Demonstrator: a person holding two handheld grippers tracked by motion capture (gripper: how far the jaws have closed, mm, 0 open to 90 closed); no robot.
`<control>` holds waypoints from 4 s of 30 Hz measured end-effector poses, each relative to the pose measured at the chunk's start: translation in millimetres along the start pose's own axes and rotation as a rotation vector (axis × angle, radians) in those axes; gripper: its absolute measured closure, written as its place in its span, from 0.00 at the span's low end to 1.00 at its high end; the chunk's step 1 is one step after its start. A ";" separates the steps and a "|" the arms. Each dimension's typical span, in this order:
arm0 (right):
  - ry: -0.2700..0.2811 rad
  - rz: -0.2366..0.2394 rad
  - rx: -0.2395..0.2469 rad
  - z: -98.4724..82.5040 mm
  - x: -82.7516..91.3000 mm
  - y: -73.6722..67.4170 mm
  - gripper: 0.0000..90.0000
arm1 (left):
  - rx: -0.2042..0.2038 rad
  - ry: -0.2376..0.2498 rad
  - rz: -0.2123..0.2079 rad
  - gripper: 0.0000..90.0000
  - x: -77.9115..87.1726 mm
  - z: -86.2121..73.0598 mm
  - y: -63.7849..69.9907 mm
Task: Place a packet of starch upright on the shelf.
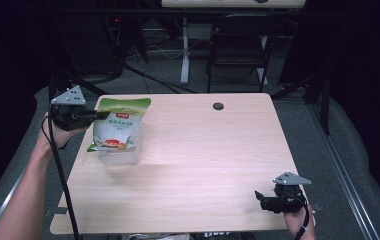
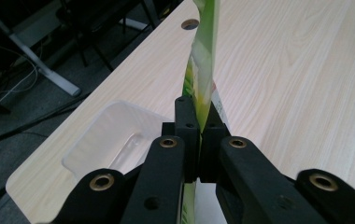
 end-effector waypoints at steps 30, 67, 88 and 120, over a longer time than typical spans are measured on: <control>-0.004 0.005 -0.004 -0.1 0.3 -0.1 0.16 | 0.045 -0.062 -0.057 0.98 -40.6 -47.2 -11.6; -0.005 0.004 -0.005 -0.6 -0.2 0.4 0.16 | -0.196 -0.284 0.038 0.99 -59.2 24.8 -4.6; -0.008 0.000 -0.005 -0.3 0.1 0.5 0.16 | -0.238 -0.134 0.008 1.00 -27.2 13.1 -4.5; -0.002 -0.003 -0.003 0.8 -0.7 -0.7 0.16 | -0.090 0.096 -0.016 1.00 -8.0 -12.4 -14.8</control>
Point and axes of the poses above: each handheld gripper's, and its own axes: x roughly backward along the jaws, z roughly out of its top, y roughly to its right, the point moved 3 cm from there along -x, roughly forward along the jaws, and after that the axes turned 3 degrees about z, right-handed, at the moved point
